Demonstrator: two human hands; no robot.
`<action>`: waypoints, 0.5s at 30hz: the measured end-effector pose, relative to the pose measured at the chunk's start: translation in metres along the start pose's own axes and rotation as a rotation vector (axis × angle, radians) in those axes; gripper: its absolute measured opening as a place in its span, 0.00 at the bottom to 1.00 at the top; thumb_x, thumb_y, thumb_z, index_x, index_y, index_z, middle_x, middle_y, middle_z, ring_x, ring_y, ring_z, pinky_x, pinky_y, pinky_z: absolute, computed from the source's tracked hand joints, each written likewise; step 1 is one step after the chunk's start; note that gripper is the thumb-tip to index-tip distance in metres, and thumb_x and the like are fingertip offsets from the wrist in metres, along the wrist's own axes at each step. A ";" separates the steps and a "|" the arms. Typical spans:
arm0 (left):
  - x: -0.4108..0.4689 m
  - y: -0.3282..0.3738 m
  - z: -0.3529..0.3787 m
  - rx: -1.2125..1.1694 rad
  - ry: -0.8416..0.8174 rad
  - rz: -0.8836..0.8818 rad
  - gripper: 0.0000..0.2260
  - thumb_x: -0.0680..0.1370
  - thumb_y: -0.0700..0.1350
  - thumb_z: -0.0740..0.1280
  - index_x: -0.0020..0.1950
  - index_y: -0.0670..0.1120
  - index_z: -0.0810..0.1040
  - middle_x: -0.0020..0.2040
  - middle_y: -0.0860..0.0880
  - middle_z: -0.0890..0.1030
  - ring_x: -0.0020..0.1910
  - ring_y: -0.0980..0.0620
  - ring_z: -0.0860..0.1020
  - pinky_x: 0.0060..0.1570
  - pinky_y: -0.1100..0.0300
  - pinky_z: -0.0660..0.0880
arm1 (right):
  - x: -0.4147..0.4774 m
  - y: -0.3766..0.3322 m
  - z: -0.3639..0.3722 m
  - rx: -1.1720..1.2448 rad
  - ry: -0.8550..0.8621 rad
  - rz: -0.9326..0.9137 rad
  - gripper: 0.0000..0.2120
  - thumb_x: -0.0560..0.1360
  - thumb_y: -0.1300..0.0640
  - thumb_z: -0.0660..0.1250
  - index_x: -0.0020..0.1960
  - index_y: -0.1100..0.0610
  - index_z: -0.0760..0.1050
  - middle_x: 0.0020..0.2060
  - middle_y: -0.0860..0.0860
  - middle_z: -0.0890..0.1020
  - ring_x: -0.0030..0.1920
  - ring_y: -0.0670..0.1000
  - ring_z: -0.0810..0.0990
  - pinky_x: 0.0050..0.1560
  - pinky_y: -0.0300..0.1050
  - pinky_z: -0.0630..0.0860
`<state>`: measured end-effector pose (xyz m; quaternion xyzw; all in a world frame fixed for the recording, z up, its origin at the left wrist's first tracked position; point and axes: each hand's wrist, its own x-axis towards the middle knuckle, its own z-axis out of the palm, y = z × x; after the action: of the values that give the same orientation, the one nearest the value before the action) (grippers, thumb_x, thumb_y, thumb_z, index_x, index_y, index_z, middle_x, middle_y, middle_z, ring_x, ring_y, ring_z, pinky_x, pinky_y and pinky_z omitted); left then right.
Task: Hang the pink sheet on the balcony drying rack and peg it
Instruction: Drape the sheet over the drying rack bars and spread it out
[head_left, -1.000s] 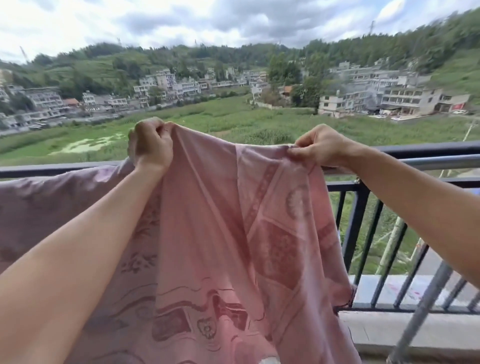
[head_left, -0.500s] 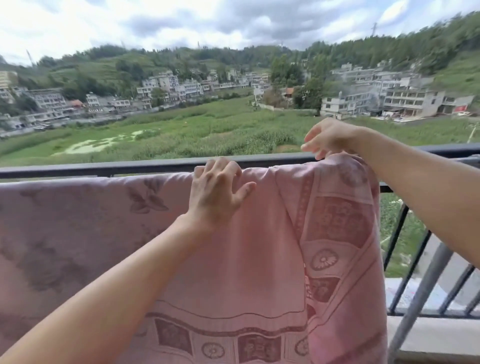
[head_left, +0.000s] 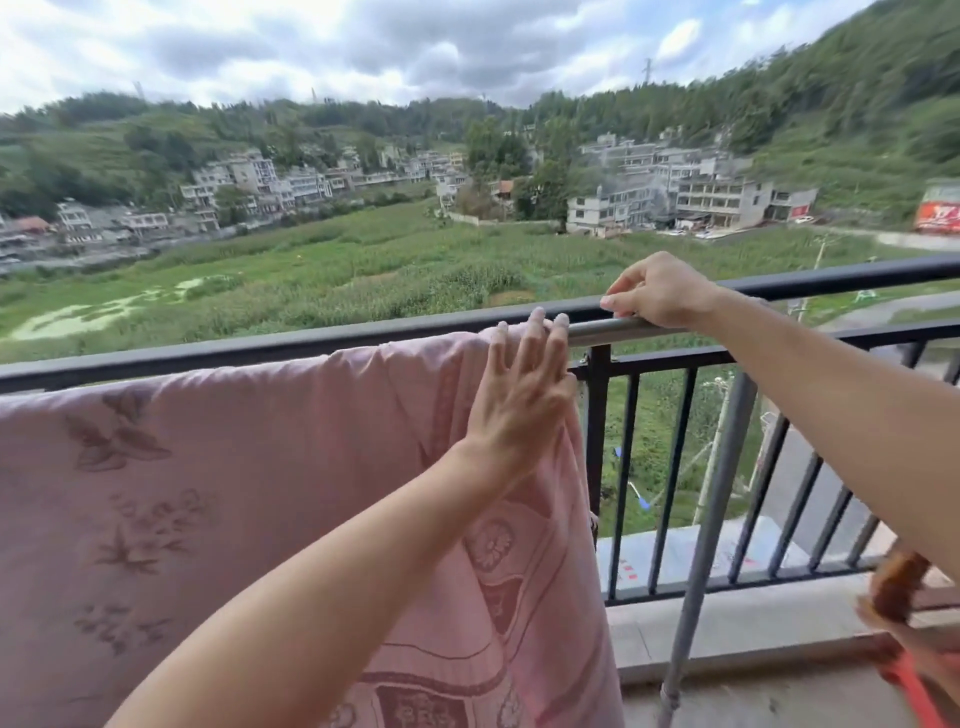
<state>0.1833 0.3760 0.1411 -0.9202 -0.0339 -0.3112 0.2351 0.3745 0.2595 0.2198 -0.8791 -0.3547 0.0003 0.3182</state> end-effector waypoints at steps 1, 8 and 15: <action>0.003 -0.007 0.001 0.039 0.010 0.006 0.16 0.67 0.38 0.74 0.54 0.45 0.83 0.71 0.40 0.69 0.71 0.38 0.65 0.65 0.38 0.66 | -0.004 0.004 -0.002 -0.010 0.009 -0.019 0.09 0.74 0.47 0.71 0.49 0.52 0.83 0.41 0.47 0.84 0.46 0.48 0.81 0.57 0.53 0.77; -0.027 -0.101 -0.064 -0.394 0.385 -0.288 0.05 0.72 0.41 0.75 0.46 0.43 0.83 0.60 0.44 0.76 0.59 0.45 0.75 0.53 0.53 0.75 | -0.017 -0.001 -0.001 -0.035 0.043 -0.118 0.07 0.74 0.45 0.70 0.46 0.48 0.82 0.40 0.46 0.84 0.45 0.50 0.82 0.54 0.56 0.79; -0.062 -0.206 -0.112 -1.212 0.583 -1.088 0.07 0.77 0.39 0.60 0.47 0.45 0.78 0.41 0.43 0.81 0.39 0.49 0.82 0.38 0.57 0.78 | -0.030 -0.116 0.059 0.174 -0.383 -0.398 0.19 0.75 0.50 0.72 0.63 0.54 0.77 0.56 0.52 0.82 0.54 0.51 0.80 0.55 0.44 0.74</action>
<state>0.0279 0.5134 0.2679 -0.6263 -0.2363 -0.5683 -0.4784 0.2662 0.3368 0.2309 -0.7457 -0.5724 0.1341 0.3136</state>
